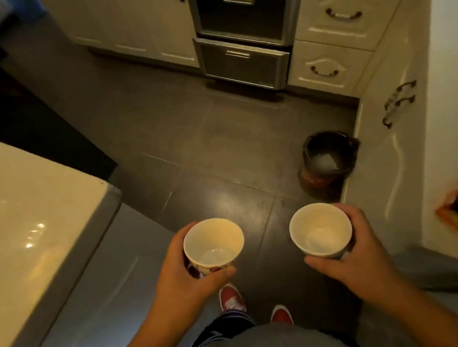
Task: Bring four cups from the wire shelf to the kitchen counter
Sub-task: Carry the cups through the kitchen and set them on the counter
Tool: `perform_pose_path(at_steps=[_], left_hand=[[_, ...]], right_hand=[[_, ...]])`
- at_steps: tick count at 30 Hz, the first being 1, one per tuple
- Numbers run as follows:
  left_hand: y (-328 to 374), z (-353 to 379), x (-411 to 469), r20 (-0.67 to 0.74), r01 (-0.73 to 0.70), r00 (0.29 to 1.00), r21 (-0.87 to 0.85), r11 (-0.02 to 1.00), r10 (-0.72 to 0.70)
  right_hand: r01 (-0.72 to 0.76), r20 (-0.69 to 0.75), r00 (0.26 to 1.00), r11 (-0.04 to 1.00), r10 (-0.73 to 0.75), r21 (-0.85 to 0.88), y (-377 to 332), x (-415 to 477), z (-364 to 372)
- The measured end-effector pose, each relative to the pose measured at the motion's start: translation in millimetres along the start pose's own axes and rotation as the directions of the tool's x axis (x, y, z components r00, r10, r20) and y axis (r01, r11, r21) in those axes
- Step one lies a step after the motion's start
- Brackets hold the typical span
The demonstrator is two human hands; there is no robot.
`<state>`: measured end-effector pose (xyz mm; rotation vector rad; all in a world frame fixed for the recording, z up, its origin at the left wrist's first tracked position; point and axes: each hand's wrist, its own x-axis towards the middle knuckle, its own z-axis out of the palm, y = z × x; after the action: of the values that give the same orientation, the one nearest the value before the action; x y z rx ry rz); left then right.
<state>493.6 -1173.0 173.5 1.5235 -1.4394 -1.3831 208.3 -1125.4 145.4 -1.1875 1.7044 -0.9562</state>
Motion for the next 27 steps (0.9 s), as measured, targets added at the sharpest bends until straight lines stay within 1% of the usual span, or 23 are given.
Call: perform_pose_path(at_steps=[3, 5, 10, 13, 16, 20, 23, 27], left_hand=[[-1, -13, 34, -0.076, 0.024, 0.997, 0.002, 1.000, -0.024], [-1, -22, 61, -0.100, 0.033, 0.994, 0.003, 0.999, -0.033], [12, -31, 149, -0.072, 0.043, 0.996, -0.048, 0.998, -0.046], [32, -22, 205, -0.037, 0.024, 0.999, -0.066, 0.997, -0.026], [54, -9, 257, -0.026, 0.008, 1.000, -0.101, 0.995, -0.010], [74, 6, 320, 0.046, 0.015, 0.999, -0.112, 0.994, -0.010], [85, 14, 369, 0.039, 0.028, 0.999, -0.115, 0.993, -0.023], [104, 26, 439, 0.005, 0.034, 0.999, -0.094, 0.995, -0.034]], right_hand=[[0.046, 0.038, 0.998, 0.999, -0.045, -0.024, -16, 64, 12], [0.068, 0.057, 0.996, 0.998, -0.067, -0.015, -26, 104, 23], [0.063, 0.033, 0.997, 0.998, -0.063, -0.009, -52, 190, 34], [0.048, 0.031, 0.998, 0.999, -0.047, -0.025, -62, 227, 25], [0.008, -0.005, 1.000, 0.999, -0.008, -0.037, -67, 258, 10], [-0.025, -0.037, 0.999, 0.998, 0.023, -0.056, -66, 300, -14], [-0.050, -0.049, 0.998, 0.997, 0.047, -0.056, -61, 339, -30], [-0.053, -0.020, 0.998, 0.997, 0.052, -0.056, -63, 409, -49]])
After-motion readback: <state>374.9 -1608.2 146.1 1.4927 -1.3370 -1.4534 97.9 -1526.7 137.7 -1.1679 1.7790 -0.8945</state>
